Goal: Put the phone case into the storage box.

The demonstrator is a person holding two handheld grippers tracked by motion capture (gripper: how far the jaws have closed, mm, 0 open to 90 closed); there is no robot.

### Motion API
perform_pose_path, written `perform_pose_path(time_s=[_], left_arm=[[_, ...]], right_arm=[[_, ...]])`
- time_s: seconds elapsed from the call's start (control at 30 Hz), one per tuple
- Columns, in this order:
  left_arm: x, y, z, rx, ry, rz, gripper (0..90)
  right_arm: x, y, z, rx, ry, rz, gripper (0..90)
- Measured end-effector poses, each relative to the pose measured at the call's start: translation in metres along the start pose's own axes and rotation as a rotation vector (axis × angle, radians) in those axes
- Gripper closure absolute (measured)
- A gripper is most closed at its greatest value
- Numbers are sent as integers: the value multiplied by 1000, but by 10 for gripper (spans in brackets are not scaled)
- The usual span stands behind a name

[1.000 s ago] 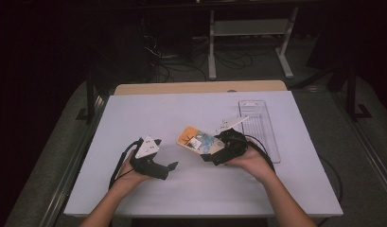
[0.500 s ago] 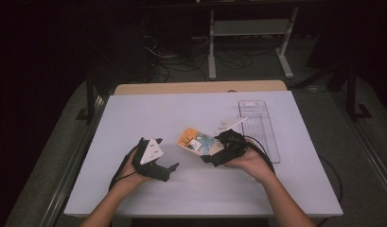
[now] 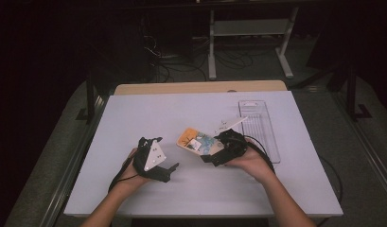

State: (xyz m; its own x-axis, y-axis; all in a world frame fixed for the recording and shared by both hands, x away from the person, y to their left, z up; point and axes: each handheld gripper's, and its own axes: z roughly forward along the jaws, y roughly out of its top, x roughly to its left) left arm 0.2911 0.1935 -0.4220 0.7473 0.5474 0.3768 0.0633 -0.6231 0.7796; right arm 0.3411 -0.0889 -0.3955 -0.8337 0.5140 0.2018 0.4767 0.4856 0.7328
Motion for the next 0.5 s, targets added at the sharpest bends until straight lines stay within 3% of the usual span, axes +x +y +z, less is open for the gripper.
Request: perform_pose_path(time_s=[0.07,0.1,0.17,0.27,0.5], left_arm=[[-1,0,0,1,5,4,7],[0,0,-1,14,10,30,7],[-2,0,0,8,21,35,7],[-3,0,0,26,38,84,7],[-8,0,1,18,78,141,7]], right_arm=[[0,0,0,1,1,1,103],[0,0,0,1,-1,1,103],[0,0,0,1,-1,1,103],[0,0,0,2,-2,5,104],[0,0,-1,1,-2,6,103]])
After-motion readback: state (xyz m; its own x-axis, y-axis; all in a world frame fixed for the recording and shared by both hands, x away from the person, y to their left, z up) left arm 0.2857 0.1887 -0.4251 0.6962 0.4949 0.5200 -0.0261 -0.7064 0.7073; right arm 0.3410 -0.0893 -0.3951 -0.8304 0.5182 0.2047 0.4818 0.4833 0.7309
